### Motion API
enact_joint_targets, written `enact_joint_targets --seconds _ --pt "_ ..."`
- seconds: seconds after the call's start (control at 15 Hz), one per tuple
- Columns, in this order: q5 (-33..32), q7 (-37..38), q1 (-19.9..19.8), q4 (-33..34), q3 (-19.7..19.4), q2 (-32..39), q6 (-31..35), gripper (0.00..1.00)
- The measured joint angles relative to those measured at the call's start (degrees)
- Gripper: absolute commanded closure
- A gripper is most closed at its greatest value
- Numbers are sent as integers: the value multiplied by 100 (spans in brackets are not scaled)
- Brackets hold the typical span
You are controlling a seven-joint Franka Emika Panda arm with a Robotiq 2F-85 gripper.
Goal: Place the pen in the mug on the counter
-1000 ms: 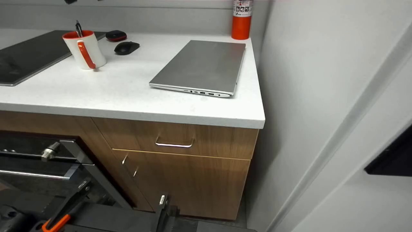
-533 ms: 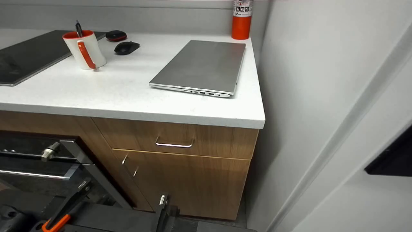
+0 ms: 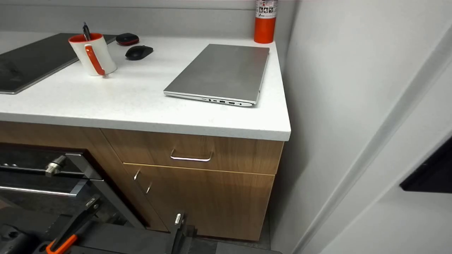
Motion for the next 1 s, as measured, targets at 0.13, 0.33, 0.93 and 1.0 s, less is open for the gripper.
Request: enact_joint_targets --seconds 0.13,0.33,0.93,1.0 --pt "88 -161 71 0 -2 76 298 0" --pt "284 -462 242 5 -5 331 1091 0" --pt "1480 -1780 679 384 -80 1444 2235 0" --pt "1512 -1821 690 433 -80 1506 2235 0"
